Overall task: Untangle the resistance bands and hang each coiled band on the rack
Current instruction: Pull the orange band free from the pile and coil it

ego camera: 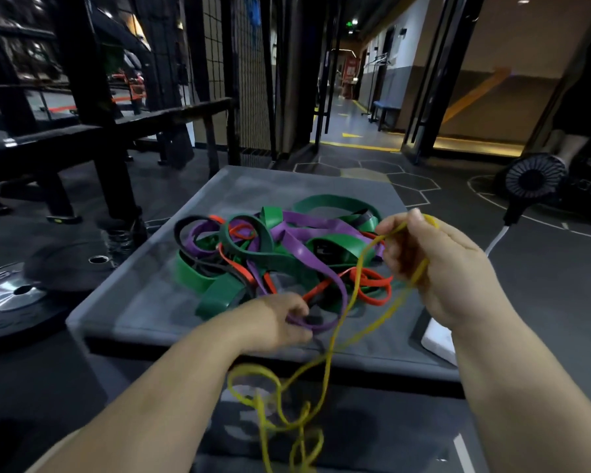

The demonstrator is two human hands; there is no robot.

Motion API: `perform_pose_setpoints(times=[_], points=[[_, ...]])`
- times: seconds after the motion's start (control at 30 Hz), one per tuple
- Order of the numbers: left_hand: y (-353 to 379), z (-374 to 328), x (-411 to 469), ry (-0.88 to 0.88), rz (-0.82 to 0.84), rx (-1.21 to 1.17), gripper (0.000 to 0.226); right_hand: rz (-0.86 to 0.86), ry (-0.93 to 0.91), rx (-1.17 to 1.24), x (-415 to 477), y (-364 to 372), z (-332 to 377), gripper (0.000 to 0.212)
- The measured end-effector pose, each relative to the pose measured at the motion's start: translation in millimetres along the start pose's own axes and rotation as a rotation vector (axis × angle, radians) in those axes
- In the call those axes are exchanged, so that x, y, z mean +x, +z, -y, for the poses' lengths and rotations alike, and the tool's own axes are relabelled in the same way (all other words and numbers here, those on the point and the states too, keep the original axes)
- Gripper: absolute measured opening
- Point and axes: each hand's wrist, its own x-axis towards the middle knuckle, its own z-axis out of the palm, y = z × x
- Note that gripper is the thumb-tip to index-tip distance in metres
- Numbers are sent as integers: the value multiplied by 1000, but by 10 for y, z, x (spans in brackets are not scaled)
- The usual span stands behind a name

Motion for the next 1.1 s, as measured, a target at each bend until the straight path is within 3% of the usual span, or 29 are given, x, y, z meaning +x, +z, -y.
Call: perform_pose_setpoints(times=[0.07, 0.17, 0.3, 0.43, 0.5, 0.57, 0.63, 0.7, 0.77, 0.87, 1.1], points=[[-26, -65, 19, 128, -95, -316, 39, 56, 20, 18, -25, 86, -23, 33], [-12, -233, -63, 225, 3, -819, 27, 69, 69, 31, -38, 222, -124, 31], [89, -217, -11, 220, 50, -913, 21, 3, 98, 28, 22, 282, -238, 32], [-12, -156, 66, 191, -142, -1061, 28, -116, 329, 70, 125, 176, -360, 29], [-87, -120, 98, 247, -219, -1094, 28, -4, 553, 19, 95, 162, -433, 37], [-132, -105, 129, 276, -260, -1060, 27, 263, 690, 122, 50, 160, -516, 44], [-127, -113, 179, 260, -268, -975, 26, 522, 609, 380, 63, 149, -607, 44], [-72, -124, 263, 222, -217, -921, 27, 606, 480, 637, 135, 192, -626, 43], [-15, -164, 325, 175, -118, -912, 29, 456, 394, 745, 218, 263, -593, 46], [71, -185, 397, 191, -65, -544, 28, 64, 292, 636, 302, 272, -555, 51], [23, -67, 417, 74, 196, -322, 9, -174, 36, 385, 446, -16, -557, 40]])
